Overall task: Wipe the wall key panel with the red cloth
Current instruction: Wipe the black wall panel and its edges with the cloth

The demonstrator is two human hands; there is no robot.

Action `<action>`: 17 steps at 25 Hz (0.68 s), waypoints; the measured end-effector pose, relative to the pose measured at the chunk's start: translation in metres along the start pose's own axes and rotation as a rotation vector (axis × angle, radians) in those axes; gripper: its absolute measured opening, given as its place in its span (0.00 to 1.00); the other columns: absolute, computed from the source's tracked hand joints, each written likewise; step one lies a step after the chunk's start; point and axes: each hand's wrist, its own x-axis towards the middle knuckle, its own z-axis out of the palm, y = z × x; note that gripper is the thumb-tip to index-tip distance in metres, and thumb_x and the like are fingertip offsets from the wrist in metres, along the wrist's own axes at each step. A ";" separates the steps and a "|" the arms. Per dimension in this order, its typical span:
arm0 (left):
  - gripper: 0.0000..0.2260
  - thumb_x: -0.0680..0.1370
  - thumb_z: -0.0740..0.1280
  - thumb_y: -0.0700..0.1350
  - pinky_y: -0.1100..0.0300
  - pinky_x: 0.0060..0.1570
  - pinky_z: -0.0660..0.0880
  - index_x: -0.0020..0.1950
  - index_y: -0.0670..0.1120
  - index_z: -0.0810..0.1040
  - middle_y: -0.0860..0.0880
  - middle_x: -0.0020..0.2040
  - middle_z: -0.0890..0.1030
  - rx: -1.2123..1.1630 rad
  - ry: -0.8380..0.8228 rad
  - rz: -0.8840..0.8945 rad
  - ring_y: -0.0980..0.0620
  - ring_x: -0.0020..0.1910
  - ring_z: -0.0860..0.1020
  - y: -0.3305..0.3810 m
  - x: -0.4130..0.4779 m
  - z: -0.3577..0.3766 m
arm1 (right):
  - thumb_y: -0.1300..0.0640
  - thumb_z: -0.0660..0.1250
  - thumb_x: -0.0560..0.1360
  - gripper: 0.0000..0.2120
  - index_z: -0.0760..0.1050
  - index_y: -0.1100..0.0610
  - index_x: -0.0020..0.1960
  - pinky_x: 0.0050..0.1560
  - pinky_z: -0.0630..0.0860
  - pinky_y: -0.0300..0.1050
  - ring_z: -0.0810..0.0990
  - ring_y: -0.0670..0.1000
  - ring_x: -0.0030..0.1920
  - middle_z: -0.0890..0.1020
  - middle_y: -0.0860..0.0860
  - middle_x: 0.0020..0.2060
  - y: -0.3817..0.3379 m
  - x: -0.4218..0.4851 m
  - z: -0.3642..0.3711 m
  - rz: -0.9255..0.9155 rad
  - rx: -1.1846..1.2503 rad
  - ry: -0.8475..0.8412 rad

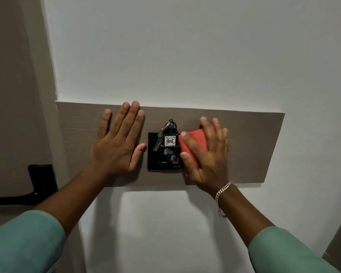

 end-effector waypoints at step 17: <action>0.33 0.79 0.53 0.55 0.41 0.77 0.49 0.80 0.40 0.53 0.41 0.81 0.53 0.016 0.019 -0.007 0.44 0.81 0.50 0.001 0.001 0.002 | 0.49 0.60 0.79 0.23 0.69 0.52 0.73 0.73 0.60 0.73 0.55 0.62 0.80 0.63 0.62 0.77 -0.031 -0.067 0.024 0.556 0.120 0.170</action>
